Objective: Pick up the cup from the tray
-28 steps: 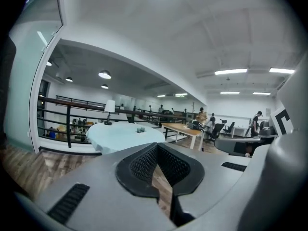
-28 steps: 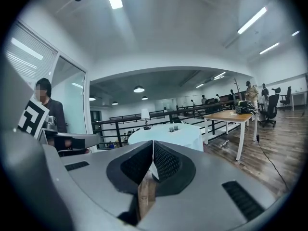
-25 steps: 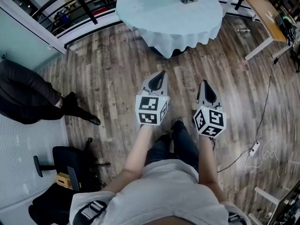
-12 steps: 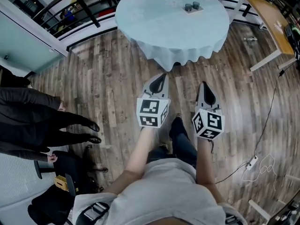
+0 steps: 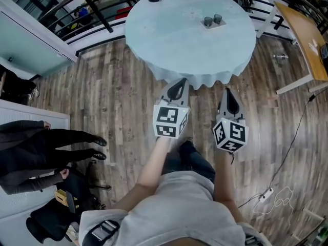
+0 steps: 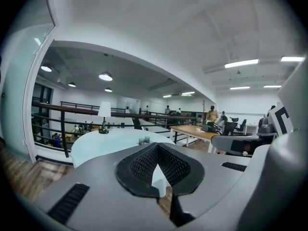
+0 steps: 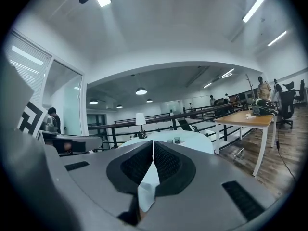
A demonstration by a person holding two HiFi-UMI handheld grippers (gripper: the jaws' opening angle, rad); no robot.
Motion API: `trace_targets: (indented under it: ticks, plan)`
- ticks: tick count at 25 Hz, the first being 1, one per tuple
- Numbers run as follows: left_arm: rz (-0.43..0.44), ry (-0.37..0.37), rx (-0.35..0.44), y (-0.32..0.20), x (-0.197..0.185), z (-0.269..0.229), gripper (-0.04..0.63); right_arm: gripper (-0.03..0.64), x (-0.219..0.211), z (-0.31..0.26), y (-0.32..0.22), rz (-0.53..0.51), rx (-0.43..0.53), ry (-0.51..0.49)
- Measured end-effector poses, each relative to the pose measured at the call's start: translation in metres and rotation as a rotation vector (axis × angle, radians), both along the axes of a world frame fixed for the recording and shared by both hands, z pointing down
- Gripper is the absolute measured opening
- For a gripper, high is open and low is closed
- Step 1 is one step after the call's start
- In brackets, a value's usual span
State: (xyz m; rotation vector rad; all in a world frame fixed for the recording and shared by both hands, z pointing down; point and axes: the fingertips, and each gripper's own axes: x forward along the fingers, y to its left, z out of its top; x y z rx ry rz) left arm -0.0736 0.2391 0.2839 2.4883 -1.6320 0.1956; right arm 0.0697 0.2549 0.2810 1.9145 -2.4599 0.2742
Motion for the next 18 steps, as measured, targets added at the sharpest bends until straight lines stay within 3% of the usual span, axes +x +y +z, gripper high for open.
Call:
trace_targets:
  ticks: [6, 18]
  plan:
    - [-0.005, -0.007, -0.005, -0.043, 0.02, 0.001, 0.006, 0.009, 0.014, 0.004, -0.044, -0.02, -0.012, -0.004]
    - [-0.03, -0.017, -0.034, -0.125, 0.012, 0.016, 0.006, 0.009, 0.011, 0.02, -0.123, -0.027, -0.04, -0.022]
